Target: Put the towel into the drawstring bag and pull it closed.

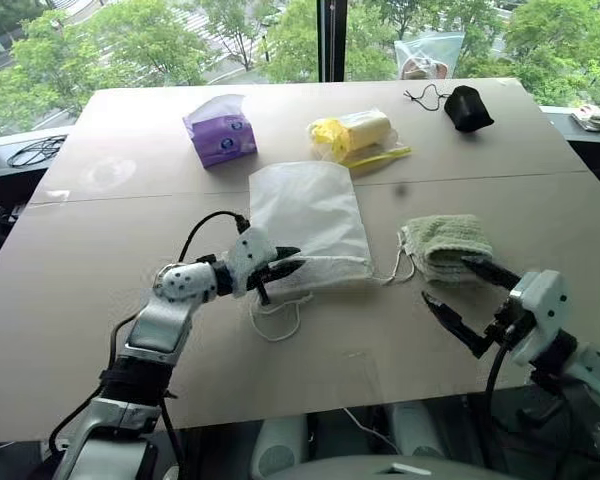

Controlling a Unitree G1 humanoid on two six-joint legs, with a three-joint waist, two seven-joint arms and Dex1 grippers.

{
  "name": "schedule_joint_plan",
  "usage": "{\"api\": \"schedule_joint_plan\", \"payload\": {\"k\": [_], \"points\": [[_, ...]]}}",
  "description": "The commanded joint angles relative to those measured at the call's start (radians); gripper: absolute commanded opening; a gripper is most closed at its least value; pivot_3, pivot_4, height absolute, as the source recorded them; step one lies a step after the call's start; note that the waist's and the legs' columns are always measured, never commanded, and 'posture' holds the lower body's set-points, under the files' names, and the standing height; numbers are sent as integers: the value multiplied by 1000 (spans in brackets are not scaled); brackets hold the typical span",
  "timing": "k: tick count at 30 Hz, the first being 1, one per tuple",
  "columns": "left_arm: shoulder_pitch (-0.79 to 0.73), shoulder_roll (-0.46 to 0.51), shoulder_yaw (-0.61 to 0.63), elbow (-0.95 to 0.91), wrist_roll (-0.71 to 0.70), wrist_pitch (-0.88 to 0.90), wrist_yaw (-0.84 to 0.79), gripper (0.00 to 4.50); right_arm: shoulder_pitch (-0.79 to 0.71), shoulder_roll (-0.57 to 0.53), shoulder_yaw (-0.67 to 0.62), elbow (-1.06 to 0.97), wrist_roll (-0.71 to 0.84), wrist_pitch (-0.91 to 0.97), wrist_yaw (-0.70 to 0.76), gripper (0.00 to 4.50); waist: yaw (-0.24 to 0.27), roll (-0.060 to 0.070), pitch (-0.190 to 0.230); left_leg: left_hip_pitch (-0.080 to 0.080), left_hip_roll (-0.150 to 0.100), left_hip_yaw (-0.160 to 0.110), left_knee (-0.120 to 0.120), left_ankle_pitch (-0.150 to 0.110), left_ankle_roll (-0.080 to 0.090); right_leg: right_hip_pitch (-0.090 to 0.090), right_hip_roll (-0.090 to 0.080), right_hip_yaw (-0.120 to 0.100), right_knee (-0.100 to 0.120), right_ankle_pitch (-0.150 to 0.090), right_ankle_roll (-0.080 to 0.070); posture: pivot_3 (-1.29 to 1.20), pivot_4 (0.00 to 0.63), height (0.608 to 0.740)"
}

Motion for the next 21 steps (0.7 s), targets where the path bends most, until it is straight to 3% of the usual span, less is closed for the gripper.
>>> {"api": "schedule_joint_plan", "payload": {"k": [1,7,16,19,21], "points": [[-42,-8,64,-103,-140,198,36,9,-156,-26,-85,101,90,212,-134,4500,1,0,0,1,0,0,0,0,0,1,0,0,1,0,0,0,150,740],[-61,-55,69,-164,-165,277,120,9,-444,-79,43,498,31,434,-152,4500,0,0,0,1,-2,0,1,0,0,1,1,1,1,0,0,0,150,740],[-37,-108,65,-252,-151,314,258,9,-493,-147,353,788,-84,445,127,4500,-2,-5,-4,1,-2,-1,1,0,1,3,2,2,-1,4,2,0,150,740],[-29,-116,60,-281,-156,330,284,0,-488,-120,380,803,-122,338,180,3681,-1,-13,-10,3,-1,-3,1,-1,1,5,2,0,-1,2,4,0,150,740],[-26,-117,65,-298,-163,345,300,0,-487,-95,373,793,-144,249,199,2788,-4,-14,-11,3,-1,-4,1,-1,1,5,3,-1,-1,1,3,0,150,740]]}}
